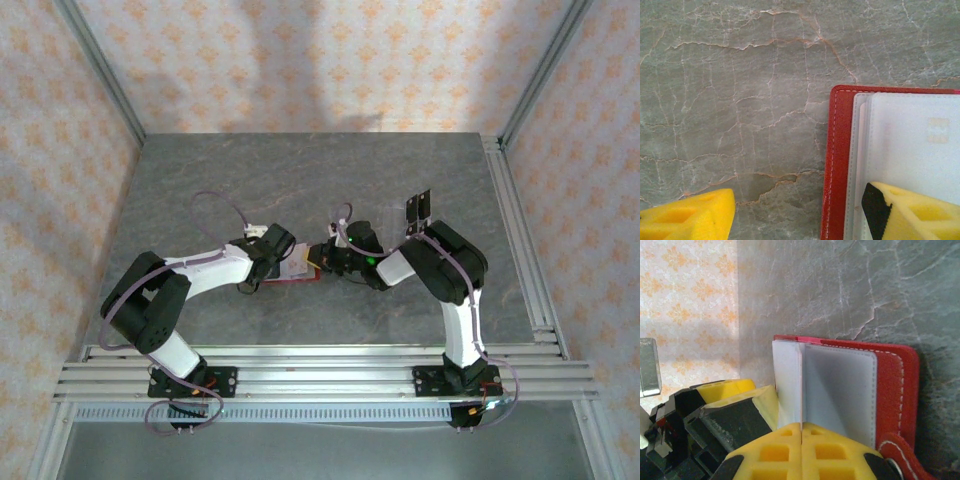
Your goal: Put the credit cards into the card holder
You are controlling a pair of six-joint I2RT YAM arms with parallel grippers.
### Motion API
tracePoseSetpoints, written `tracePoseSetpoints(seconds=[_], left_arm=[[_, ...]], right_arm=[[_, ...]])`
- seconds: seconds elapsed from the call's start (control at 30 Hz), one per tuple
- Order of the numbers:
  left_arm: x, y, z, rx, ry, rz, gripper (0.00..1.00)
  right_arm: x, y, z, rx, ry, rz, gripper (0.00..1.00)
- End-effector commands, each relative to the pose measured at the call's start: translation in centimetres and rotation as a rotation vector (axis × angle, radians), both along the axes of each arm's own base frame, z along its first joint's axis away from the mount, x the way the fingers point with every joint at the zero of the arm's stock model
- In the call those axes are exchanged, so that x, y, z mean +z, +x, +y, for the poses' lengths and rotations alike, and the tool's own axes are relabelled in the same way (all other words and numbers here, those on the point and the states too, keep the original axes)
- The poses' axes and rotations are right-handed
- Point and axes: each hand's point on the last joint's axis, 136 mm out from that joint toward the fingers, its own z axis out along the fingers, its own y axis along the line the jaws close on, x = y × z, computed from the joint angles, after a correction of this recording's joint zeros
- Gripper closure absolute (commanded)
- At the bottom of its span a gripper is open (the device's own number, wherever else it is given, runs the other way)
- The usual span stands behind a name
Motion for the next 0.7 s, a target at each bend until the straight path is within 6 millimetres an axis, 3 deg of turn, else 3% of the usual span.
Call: tracePoseSetpoints(seconds=[0.0,0.67], left_arm=[[-1.7,-1.5,0.8,-0.006,0.035,0.068,0.29],[-1.9,-1.5,0.7,-0.007,0.029,0.068,0.29]], right_arm=[[0.7,0.4,0.4,-0.018,0.042,-0.024,1.00],[-1.7,-0.6,0.1,0.009,-0.036,-0.023,1.00]])
